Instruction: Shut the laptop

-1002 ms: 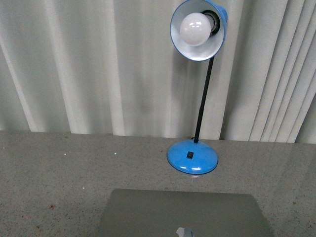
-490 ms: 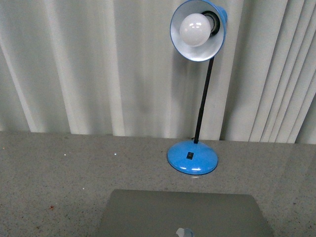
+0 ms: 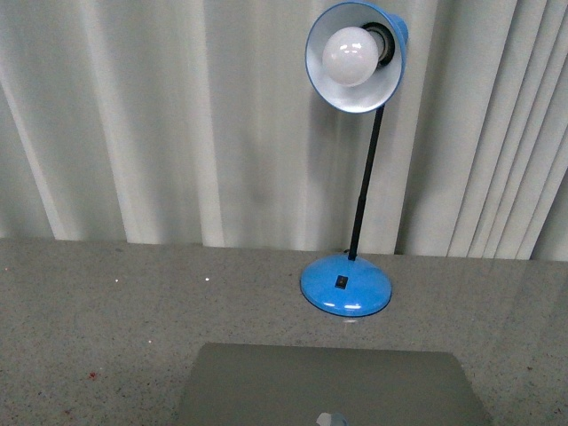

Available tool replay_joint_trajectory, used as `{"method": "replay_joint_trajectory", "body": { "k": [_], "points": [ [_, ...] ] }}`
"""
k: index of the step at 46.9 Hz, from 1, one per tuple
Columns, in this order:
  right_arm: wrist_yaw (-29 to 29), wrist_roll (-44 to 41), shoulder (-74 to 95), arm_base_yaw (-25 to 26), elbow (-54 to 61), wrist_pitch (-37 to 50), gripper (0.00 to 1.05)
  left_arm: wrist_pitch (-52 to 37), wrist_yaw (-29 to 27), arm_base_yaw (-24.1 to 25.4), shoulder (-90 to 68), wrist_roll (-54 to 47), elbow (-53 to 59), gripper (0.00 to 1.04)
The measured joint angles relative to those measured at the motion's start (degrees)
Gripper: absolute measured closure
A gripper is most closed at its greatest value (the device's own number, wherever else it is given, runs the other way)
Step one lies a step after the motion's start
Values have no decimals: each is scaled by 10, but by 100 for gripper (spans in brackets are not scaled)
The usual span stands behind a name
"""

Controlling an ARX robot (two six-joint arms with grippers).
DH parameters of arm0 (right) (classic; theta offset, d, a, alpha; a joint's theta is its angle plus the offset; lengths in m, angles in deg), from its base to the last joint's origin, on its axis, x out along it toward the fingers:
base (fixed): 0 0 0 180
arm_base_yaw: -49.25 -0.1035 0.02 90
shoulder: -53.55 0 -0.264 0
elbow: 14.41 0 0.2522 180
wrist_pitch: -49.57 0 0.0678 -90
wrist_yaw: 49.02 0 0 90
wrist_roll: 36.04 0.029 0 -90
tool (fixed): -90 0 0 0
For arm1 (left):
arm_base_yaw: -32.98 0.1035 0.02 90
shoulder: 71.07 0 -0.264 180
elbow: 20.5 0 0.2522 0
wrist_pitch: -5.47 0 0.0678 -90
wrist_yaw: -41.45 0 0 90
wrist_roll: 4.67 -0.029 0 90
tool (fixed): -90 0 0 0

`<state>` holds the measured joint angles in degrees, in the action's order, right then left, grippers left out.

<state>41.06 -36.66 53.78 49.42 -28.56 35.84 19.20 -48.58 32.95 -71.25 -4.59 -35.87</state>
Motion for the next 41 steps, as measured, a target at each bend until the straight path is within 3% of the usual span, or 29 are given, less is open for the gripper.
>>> {"method": "replay_joint_trajectory", "body": {
  "k": [41],
  "points": [
    [0, 0, 0, 0, 0, 0, 7, 0, 0, 0, 0, 0, 0, 7]
  ]
}}
